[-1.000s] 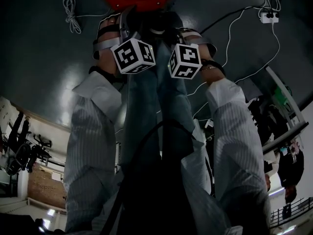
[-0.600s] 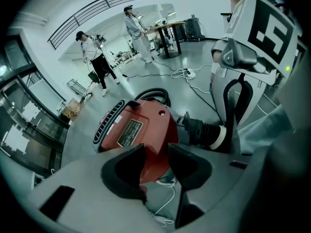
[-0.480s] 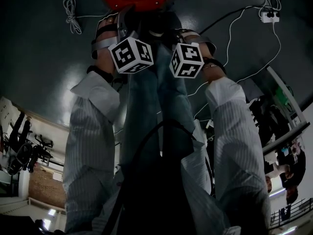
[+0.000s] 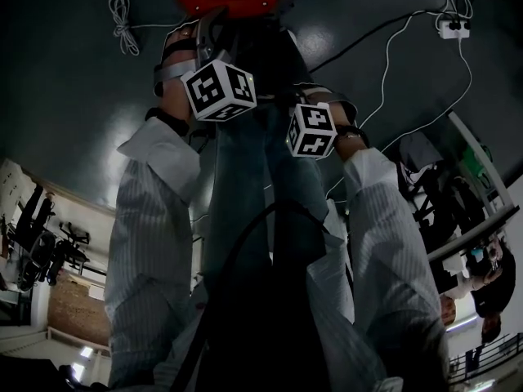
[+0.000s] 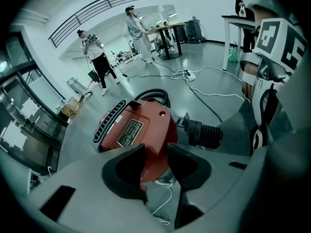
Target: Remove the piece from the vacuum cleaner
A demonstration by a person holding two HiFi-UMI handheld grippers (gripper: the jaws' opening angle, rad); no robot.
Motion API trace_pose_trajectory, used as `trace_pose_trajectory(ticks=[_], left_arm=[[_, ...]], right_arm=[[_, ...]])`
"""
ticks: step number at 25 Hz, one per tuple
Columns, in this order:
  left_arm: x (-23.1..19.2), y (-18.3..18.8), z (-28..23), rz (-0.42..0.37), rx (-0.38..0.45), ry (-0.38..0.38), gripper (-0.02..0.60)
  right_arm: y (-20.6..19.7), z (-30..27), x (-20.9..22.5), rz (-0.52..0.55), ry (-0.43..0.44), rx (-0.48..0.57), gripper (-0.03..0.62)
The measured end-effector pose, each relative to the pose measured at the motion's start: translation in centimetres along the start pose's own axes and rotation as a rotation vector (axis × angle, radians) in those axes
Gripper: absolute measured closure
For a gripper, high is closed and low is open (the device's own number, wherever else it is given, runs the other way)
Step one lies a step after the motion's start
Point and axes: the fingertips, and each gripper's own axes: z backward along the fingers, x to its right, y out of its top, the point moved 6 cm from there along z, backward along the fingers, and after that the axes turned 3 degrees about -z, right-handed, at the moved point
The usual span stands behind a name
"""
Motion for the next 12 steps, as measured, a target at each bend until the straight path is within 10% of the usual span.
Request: trace_pose_trajectory(ticks=[12], left_arm=[[-11.4, 0.2, 16.4, 0.554, 0.112, 0.178, 0.577]], right_arm=[[5.0, 17.4, 1.8, -0.518, -0.196, 0.356, 0.566]])
